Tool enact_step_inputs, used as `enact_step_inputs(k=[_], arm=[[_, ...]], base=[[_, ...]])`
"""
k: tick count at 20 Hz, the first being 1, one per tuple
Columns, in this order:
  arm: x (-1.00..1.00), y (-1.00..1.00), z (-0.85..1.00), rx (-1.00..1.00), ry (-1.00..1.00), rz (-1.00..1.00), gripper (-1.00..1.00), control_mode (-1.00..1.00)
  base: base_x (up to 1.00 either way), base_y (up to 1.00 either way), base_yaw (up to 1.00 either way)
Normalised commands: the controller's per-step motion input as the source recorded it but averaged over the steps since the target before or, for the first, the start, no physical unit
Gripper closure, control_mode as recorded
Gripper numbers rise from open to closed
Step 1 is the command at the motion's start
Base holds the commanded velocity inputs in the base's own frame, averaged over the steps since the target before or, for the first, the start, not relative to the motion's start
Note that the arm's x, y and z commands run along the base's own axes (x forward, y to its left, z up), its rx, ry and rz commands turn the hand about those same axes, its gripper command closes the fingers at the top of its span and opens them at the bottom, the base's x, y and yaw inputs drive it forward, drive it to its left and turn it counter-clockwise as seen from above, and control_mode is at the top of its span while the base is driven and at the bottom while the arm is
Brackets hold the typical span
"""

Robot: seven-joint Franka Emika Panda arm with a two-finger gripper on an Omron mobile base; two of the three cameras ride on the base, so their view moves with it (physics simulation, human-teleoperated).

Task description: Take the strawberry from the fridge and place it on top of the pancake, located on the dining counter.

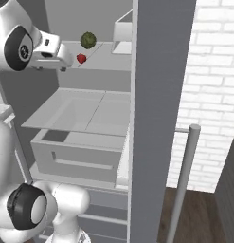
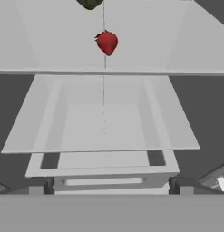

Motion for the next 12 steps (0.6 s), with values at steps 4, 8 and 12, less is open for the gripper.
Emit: enact_step_inputs(k=[4, 8, 12], arm=[[0.62, 0.0, -0.07, 0.0, 0.0, 0.0, -1.0, -1.0], [0.61, 0.0, -0.13, 0.0, 0.0, 0.0, -1.0, -1.0], [0.62, 0.0, -0.18, 0.0, 0.0, 0.02, -1.0, -1.0]], base=[[0.0, 0.0, 0.0], [0.0, 0.0, 0.0], [0.0, 0.0, 0.0]])
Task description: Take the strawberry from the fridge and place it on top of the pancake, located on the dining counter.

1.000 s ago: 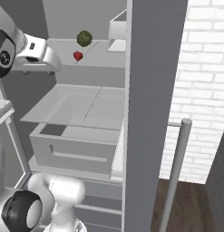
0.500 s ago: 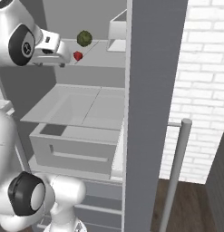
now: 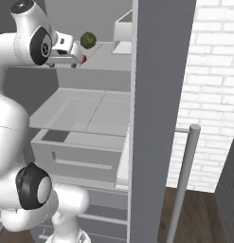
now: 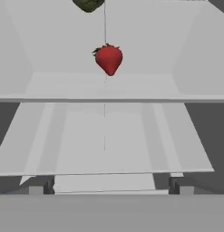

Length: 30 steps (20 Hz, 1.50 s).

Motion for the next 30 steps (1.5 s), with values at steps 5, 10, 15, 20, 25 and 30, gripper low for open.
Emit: enact_step_inputs(k=[5, 10, 15, 20, 25, 30], arm=[[0.61, 0.0, -0.13, 0.0, 0.02, 0.02, -1.0, -1.0], [0.65, 0.0, -0.01, 0.01, 0.04, 0.01, -1.0, -1.0], [0.68, 0.0, 0.0, 0.0, 0.07, 0.02, -1.0, -1.0], [0.61, 0.0, -0.07, 0.0, 0.08, 0.01, -1.0, -1.0], [0.53, 0.0, -0.08, 0.0, 0.06, 0.0, -1.0, -1.0], [0.55, 0.0, -0.03, 0.0, 0.03, 0.0, -1.0, -1.0]], base=[[0.0, 0.0, 0.0], [0.0, 0.0, 0.0], [0.0, 0.0, 0.0], [0.0, 0.0, 0.0], [0.0, 0.0, 0.0], [0.0, 0.0, 0.0]])
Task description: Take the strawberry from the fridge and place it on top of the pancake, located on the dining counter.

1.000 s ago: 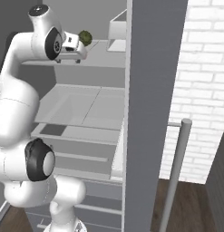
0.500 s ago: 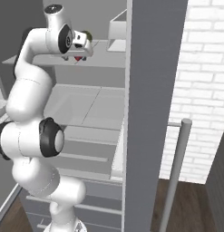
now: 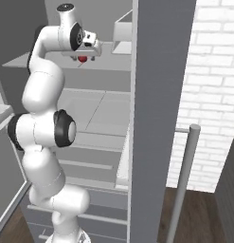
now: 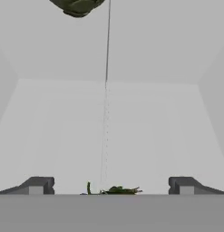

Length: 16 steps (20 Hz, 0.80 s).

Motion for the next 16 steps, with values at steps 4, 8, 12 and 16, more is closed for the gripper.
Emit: enact_step_inputs(k=[4, 8, 12, 16], arm=[[0.17, 0.0, -0.12, 0.0, 0.0, 0.02, -1.0, -1.0], [-0.18, 0.0, -0.18, 0.0, -0.02, 0.04, -1.0, -1.0], [-0.49, 0.0, -0.25, 0.0, -0.05, 0.01, -1.0, -1.0], [-0.27, 0.0, -0.21, 0.0, -0.01, 0.01, -1.0, -1.0]], base=[[0.0, 0.0, 0.0], [0.0, 0.0, 0.0], [0.0, 0.0, 0.0], [0.0, 0.0, 0.0]])
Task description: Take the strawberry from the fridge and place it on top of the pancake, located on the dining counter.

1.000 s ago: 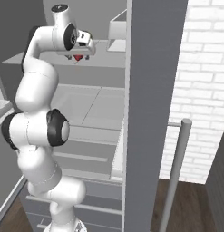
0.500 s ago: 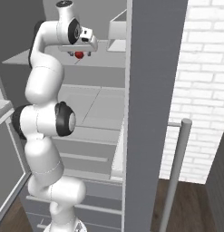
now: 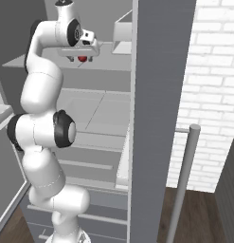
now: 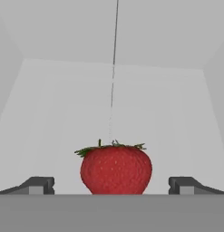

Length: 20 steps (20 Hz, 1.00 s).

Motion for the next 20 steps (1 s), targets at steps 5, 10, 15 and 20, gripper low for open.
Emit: enact_step_inputs(k=[5, 10, 15, 20], arm=[[-0.11, 0.0, -0.2, 0.0, 0.0, 0.02, -1.0, -1.0], [0.21, 0.0, 0.04, 0.0, 0.0, 0.0, -1.0, -1.0], [0.14, 0.0, 0.07, 0.0, 0.0, 0.0, -1.0, -1.0], [0.02, 0.0, -0.04, 0.0, 0.0, 0.0, -1.0, -1.0]], base=[[0.0, 0.0, 0.0], [0.0, 0.0, 0.0], [0.0, 0.0, 0.0], [0.0, 0.0, 0.0]])
